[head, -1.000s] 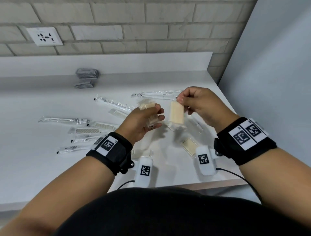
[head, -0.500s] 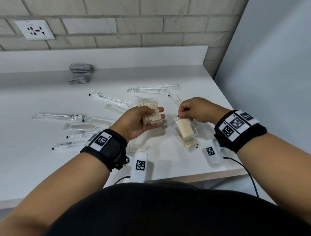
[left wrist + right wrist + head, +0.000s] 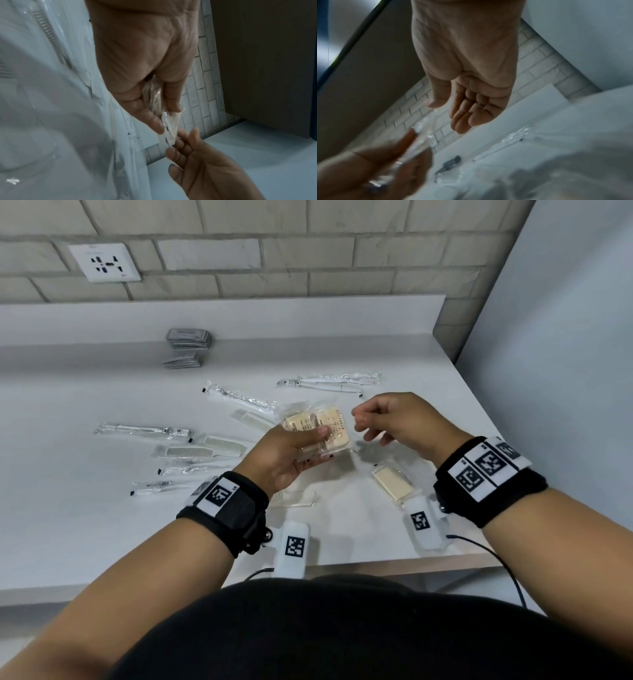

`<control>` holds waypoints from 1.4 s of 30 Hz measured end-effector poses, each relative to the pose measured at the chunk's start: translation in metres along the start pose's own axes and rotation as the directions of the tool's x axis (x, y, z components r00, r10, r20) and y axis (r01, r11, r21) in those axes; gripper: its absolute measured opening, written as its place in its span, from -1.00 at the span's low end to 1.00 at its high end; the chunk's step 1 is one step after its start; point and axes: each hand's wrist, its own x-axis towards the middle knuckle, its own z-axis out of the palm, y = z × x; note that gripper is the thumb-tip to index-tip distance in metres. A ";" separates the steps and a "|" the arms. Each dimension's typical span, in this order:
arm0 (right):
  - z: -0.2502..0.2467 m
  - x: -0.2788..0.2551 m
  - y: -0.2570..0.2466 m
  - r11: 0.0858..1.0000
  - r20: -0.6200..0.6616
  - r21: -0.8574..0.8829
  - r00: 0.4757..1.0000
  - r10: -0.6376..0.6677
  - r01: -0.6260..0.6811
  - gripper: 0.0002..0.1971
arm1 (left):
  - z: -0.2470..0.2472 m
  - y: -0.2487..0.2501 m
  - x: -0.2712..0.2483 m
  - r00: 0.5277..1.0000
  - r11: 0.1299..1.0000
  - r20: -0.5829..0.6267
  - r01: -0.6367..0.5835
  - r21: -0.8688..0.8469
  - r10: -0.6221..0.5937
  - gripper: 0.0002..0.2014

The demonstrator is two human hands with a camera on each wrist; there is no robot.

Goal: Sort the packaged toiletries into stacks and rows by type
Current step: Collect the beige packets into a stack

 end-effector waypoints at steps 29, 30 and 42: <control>0.011 0.004 -0.010 0.819 -0.051 -0.380 0.874 -0.483 0.430 -0.86 | -0.003 0.027 0.015 0.997 0.996 -0.046 0.067 -0.055 -0.069 -0.89; 0.012 0.005 -0.009 0.894 -0.106 -0.240 0.906 -0.411 0.377 -0.82 | -0.003 0.028 0.016 0.999 0.999 -0.044 0.019 -0.035 -0.020 -0.87; 0.026 0.016 -0.017 0.905 0.075 0.411 0.993 0.086 -0.110 -0.79 | 0.003 0.026 0.028 0.984 0.985 -0.037 -0.175 -0.004 0.175 -0.81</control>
